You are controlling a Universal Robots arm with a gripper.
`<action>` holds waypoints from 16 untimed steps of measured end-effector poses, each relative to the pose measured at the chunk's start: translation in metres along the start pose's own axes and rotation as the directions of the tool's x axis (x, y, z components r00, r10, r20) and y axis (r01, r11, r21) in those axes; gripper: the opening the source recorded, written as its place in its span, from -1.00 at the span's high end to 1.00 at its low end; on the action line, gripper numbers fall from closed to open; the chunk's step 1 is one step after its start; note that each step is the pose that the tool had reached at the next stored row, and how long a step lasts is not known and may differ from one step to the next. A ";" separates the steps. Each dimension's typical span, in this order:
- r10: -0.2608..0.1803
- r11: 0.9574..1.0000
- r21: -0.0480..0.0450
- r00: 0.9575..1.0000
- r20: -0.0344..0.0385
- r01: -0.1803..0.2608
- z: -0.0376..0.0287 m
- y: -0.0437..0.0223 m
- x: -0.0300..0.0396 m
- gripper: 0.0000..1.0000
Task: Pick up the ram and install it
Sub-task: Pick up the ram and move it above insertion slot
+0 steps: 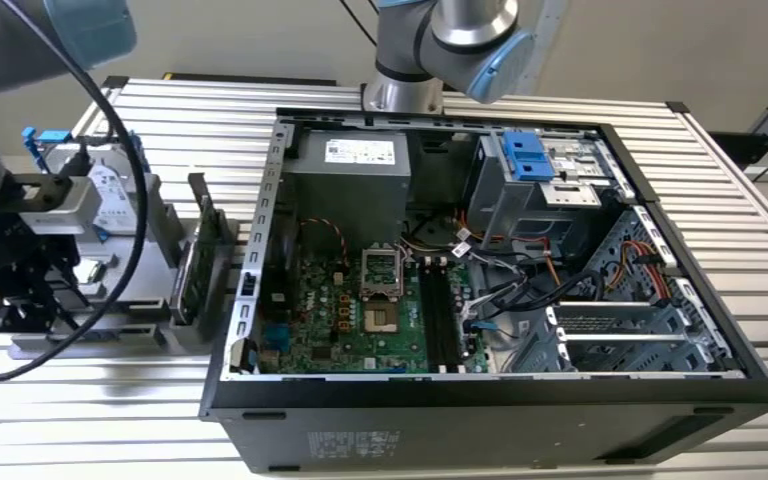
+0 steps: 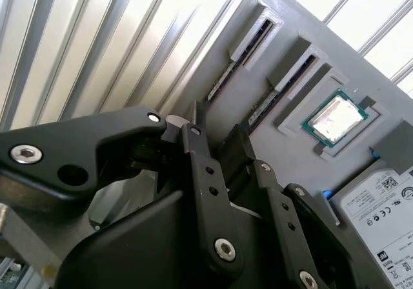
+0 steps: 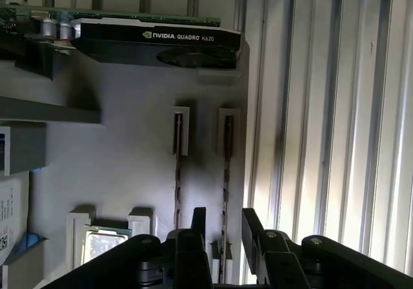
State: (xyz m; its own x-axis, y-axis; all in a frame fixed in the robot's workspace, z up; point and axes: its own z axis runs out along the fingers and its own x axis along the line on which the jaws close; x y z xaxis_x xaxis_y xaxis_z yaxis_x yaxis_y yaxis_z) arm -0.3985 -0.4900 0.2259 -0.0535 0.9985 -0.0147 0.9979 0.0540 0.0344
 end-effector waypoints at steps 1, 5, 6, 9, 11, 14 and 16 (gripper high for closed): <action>0.000 1.000 0.000 1.000 0.000 0.000 0.0009 0.0000 -0.0002 -1.00; 0.000 1.000 0.000 1.000 0.000 0.000 0.0047 -0.0002 -0.0006 -1.00; 0.000 1.000 0.000 1.000 0.000 0.000 0.0056 -0.0002 -0.0006 -1.00; 0.000 1.000 0.000 1.000 0.000 0.000 0.0082 -0.0003 -0.0007 -1.00; 0.000 1.000 0.000 1.000 0.000 0.000 0.0099 -0.0004 -0.0007 -1.00; 0.000 1.000 0.000 1.000 0.000 0.000 0.0130 -0.0005 -0.0007 -1.00; 0.000 1.000 0.000 1.000 0.000 0.000 0.0151 -0.0005 -0.0007 -1.00</action>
State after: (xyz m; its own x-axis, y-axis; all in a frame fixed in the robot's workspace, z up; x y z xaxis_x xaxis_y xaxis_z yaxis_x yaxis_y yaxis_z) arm -0.3985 -0.4909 0.2108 -0.0536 0.9985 -0.0146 0.9979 0.0540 0.0345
